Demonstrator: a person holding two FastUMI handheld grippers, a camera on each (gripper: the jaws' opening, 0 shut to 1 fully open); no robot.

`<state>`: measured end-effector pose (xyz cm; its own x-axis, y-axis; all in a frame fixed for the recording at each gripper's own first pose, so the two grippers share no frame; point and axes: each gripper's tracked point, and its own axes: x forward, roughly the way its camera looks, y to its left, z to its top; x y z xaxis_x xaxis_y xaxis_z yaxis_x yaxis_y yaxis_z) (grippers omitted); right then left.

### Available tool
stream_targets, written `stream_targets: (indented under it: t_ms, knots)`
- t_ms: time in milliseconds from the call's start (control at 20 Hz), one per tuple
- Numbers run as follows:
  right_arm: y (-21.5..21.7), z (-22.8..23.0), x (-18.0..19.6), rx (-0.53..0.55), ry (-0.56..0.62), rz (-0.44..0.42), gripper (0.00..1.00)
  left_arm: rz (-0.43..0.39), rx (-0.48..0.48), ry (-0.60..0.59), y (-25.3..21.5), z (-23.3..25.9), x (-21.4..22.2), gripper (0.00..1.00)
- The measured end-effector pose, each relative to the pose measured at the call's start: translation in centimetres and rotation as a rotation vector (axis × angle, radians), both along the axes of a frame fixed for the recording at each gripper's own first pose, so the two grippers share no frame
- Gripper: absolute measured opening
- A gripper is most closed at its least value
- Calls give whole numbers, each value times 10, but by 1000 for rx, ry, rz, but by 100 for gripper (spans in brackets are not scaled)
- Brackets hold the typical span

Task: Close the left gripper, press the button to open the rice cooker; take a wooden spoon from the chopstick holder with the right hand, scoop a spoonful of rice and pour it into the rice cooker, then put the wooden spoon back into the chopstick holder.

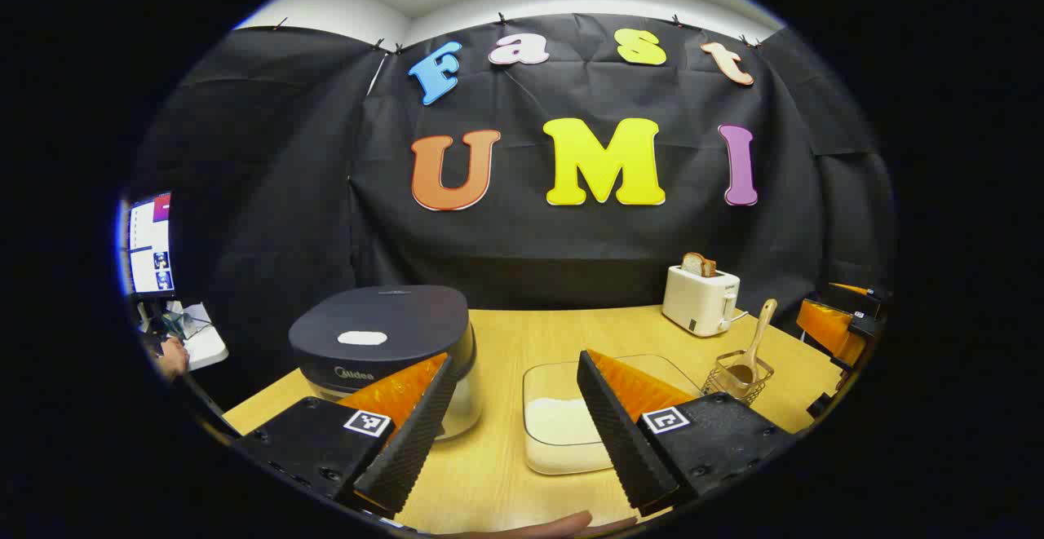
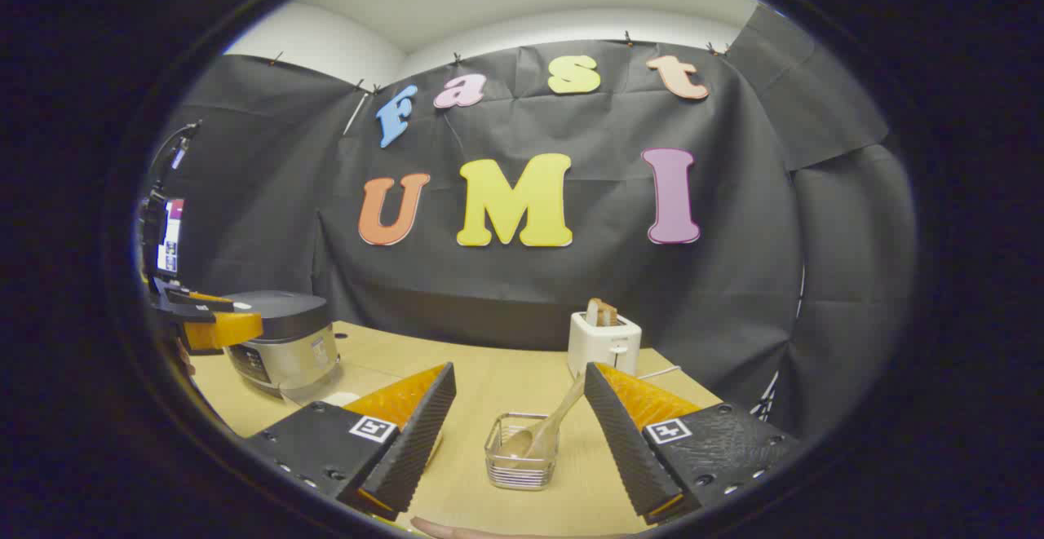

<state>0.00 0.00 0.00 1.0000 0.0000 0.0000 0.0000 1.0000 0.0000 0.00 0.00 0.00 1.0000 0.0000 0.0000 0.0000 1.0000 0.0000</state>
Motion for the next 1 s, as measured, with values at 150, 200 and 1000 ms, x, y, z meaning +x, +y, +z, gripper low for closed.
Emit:
stream_targets:
  t_ms: [150,200,1000]
  knots:
    - [7,0,2,-7,-2,10,95,55,-2,-18,25,4,2,96]
    - [5,2,2,-7,-3,7,96,61,-10,-19,27,4,1,96]
    - [-48,8,-16,50,-60,-64,96,142,140,-66,56,31,-5,72]
